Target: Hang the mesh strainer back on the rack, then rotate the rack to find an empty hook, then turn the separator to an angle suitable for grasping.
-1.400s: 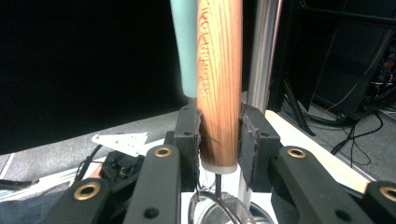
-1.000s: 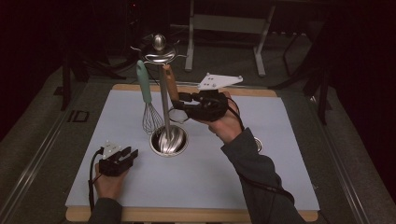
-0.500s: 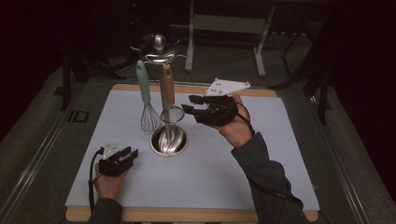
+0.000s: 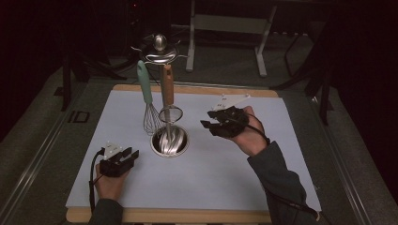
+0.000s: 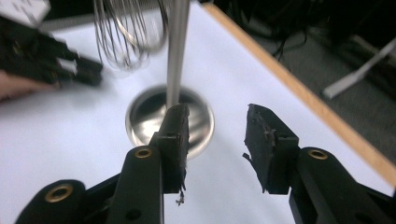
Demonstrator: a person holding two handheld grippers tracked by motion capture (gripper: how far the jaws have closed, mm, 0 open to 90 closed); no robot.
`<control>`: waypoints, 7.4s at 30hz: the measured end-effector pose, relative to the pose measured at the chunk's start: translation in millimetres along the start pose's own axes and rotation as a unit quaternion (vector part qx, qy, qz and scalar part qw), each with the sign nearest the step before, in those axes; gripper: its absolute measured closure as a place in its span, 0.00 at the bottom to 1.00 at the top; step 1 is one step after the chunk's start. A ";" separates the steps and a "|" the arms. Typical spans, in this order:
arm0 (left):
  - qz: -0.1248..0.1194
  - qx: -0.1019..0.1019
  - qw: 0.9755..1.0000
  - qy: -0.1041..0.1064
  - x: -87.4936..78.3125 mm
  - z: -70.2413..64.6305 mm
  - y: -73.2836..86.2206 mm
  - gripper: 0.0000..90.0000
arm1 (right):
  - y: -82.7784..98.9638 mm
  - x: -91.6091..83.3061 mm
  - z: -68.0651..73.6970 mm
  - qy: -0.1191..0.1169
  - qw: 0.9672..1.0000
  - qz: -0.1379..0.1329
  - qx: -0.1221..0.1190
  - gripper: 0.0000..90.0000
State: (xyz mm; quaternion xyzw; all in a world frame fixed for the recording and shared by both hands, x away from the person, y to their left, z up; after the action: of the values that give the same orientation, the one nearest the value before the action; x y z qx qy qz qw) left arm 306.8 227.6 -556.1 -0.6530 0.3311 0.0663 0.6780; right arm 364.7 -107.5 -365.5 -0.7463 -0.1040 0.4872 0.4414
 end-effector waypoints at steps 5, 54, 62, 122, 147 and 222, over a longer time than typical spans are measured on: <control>-0.001 -0.002 1.000 0.001 -0.2 0.2 0.1 0.71 | 16.6 5.3 -4.1 -0.001 1.000 0.023 0.004 0.66; -0.262 -0.031 0.961 0.081 -77.1 -53.9 -118.2 1.00 | 201.5 13.9 -8.7 0.033 0.987 0.126 0.090 0.62; -0.325 -0.015 0.941 0.098 -107.1 -61.8 -170.1 1.00 | 202.8 11.8 -10.2 0.033 0.987 0.122 0.097 0.62; -0.341 0.015 0.939 0.047 -114.3 -41.6 -262.2 1.00 | 209.8 16.0 -9.8 0.027 0.986 0.130 0.106 0.61; -0.314 0.032 0.949 0.013 -104.4 -34.2 -276.9 1.00 | 210.1 14.9 -10.4 0.026 0.986 0.128 0.107 0.62; -0.158 0.051 0.986 0.031 -67.7 -11.7 -147.3 0.89 | 215.6 -27.2 -41.4 0.078 0.981 0.090 0.150 0.66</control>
State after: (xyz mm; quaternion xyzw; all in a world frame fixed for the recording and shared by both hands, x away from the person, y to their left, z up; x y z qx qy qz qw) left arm 327.3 219.5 -395.0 -0.6632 0.2474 -0.0792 0.7019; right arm 325.6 -273.5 -506.4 -0.7133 0.0727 0.4755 0.5098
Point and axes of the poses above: each handheld gripper's, and its own axes: x roughly forward along the jaws, y roughly out of its underside, z roughly to its left, the point moved 3 cm from there along x, roughly forward along the jaws, and after that the axes turned 2 degrees about x, right-handed, at the moved point
